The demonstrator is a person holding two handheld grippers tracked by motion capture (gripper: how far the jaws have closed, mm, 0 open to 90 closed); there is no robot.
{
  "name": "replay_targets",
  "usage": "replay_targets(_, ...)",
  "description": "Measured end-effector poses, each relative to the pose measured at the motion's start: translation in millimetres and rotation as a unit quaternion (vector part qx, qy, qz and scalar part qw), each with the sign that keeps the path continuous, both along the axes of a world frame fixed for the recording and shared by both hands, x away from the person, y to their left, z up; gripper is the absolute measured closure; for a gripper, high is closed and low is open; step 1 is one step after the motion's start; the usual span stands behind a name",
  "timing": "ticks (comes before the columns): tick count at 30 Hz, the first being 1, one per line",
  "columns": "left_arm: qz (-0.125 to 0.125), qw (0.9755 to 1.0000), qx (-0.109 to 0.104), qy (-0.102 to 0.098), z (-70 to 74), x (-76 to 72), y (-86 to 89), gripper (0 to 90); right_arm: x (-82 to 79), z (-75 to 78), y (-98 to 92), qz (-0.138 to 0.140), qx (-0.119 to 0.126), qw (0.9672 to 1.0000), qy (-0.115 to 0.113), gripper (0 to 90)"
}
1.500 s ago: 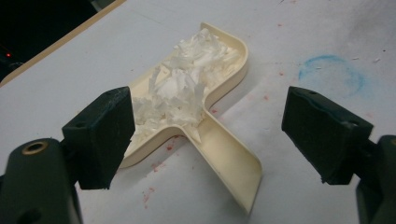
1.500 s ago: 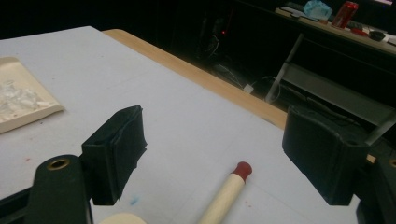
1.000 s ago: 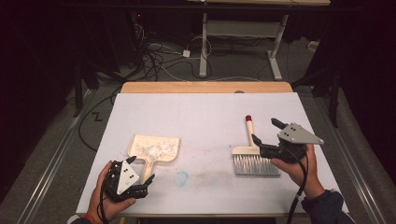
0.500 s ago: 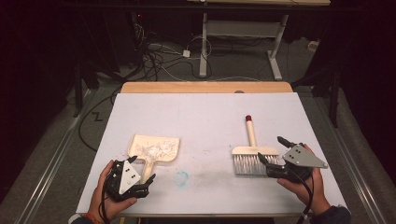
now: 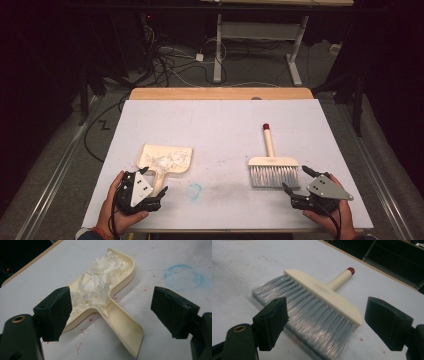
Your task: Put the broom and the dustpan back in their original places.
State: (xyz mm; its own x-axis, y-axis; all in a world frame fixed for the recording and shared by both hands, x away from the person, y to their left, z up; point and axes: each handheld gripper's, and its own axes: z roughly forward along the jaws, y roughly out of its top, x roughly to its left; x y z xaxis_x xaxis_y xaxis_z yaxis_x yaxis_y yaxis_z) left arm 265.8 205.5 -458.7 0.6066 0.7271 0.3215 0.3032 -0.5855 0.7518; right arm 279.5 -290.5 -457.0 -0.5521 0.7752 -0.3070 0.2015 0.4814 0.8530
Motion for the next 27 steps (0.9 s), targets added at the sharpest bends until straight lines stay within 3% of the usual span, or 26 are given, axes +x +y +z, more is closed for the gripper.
replay_targets(4,-0.004,1.0000,0.005,0.000,-1.1,-0.1,-2.0,16.1,0.7,1.0,-3.9,-0.002,0.017,0.9998,-0.001,19.9)
replay_targets(10,-0.006,0.9999,0.009,0.001,-2.7,-0.3,-2.1,16.1,-2.2,4.3,-3.0,-0.003,0.018,0.9998,-0.012,19.9)
replay_targets(27,-0.010,0.9999,0.013,-0.005,-0.7,2.0,-5.7,16.1,-8.1,5.5,0.6,0.002,0.011,0.9998,-0.013,19.9)
